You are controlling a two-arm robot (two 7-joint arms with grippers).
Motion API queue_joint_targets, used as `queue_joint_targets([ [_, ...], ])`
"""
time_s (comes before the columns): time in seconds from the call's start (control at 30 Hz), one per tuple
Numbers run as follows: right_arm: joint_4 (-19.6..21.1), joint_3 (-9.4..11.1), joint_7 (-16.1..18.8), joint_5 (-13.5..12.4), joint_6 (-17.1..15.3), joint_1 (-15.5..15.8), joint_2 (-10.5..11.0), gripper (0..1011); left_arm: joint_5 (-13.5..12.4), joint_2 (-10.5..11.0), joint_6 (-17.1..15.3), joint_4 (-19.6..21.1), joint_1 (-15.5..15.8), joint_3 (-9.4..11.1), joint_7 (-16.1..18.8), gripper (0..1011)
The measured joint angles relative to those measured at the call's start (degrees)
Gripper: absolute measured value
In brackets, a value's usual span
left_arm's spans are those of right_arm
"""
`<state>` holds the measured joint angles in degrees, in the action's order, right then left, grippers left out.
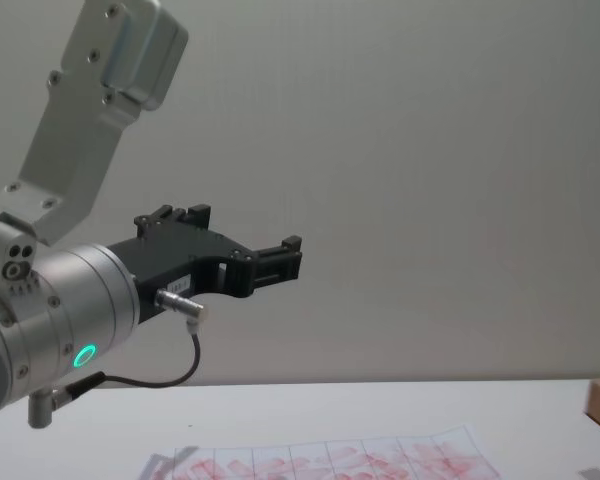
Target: Use the one hand to pick up the stamp and affix it onto the A4 paper.
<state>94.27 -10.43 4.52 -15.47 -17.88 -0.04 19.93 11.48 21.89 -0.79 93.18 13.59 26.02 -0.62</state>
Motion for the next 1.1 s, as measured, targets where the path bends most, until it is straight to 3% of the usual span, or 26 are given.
queue_joint_targets([
  [0.53,-3.7,-2.2,11.4,0.6,2.6,-5.2,-2.7,212,0.0,0.0,0.0,0.0,0.0,0.0,0.0,1001],
  [0.87,-9.7,-4.4,18.6,1.0,0.8,-8.7,-5.4,212,0.0,0.0,0.0,0.0,0.0,0.0,0.0,1001],
  [1.1,-13.7,-5.5,20.6,1.2,-0.6,-10.3,-6.7,213,0.0,0.0,0.0,0.0,0.0,0.0,0.0,1001],
])
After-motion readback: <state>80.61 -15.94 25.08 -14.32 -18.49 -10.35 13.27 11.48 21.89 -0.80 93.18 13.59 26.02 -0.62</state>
